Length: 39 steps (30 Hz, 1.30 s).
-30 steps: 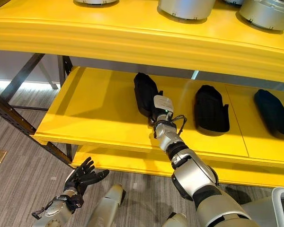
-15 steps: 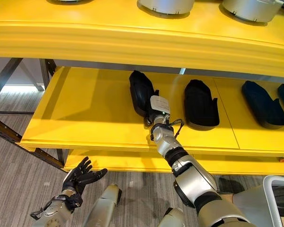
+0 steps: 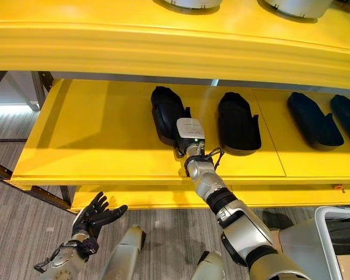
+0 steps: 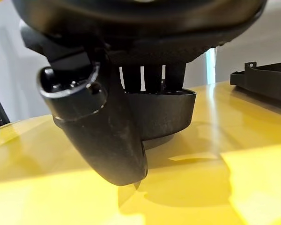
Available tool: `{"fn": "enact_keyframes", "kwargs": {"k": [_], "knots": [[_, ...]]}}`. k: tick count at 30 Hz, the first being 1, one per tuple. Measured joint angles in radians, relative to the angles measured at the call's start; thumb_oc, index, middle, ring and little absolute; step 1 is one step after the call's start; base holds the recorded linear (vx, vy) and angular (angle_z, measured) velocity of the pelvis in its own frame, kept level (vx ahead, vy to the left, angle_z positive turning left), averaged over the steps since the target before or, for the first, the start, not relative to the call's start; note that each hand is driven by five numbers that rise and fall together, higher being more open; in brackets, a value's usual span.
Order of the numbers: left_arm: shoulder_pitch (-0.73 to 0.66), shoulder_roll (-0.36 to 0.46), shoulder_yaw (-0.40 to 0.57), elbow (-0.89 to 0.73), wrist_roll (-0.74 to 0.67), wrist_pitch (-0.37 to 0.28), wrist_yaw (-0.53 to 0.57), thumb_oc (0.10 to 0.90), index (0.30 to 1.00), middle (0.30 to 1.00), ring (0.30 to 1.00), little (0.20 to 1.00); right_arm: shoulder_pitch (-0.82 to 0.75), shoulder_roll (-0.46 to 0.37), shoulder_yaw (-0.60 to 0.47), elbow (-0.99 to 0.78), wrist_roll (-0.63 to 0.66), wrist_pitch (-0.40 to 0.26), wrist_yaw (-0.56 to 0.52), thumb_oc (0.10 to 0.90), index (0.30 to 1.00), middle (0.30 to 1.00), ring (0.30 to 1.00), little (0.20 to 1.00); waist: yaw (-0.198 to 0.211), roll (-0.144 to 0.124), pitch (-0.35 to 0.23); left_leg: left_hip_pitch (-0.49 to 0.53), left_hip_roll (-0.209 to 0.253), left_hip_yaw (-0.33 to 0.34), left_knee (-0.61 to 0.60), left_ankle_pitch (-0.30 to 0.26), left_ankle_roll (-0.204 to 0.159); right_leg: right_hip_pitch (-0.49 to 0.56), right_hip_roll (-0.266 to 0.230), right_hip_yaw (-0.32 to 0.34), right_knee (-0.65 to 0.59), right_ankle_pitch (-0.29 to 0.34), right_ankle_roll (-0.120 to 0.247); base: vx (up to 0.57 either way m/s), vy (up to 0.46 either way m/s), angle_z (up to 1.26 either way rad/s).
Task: Move parts from the plastic box to the shelf.
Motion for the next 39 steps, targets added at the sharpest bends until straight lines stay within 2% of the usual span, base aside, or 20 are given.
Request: {"fn": "enact_keyframes", "kwargs": {"k": [15,24,39], "knots": [[0.005,-0.010,0.008,0.000,0.000,-0.002,-0.001,0.900,1.000,1.000,1.000,1.000,-0.001,-0.014,0.021,-0.009,-0.038,-0.013,0.017,0.400,0.300,0.300,0.300,0.300,0.001,-0.002,-0.001,0.000,0.002,-0.001,0.001,0.000,0.000,0.001,0.004,0.000,-0.001,0.000,0.000,0.00,0.000,0.00],[0.027,-0.010,0.015,0.000,0.000,-0.003,-0.001,0.900,1.000,1.000,1.000,1.000,0.003,-0.020,0.035,-0.042,-0.041,-0.012,0.051,0.400,0.300,0.300,0.300,0.300,0.000,-0.021,-0.001,0.000,0.002,-0.001,0.000,-0.001,-0.001,0.000,0.008,0.000,-0.003,0.000,0.000,0.00,0.000,0.00],[0.026,-0.016,0.018,0.000,0.000,-0.004,-0.001,0.900,1.000,1.000,1.000,1.000,0.013,-0.011,0.035,-0.052,-0.046,-0.012,0.048,0.400,0.300,0.300,0.300,0.300,0.000,-0.022,-0.002,-0.001,0.004,-0.001,0.001,-0.001,-0.002,0.000,0.010,0.001,-0.005,0.000,-0.001,0.00,0.000,0.00]]}}
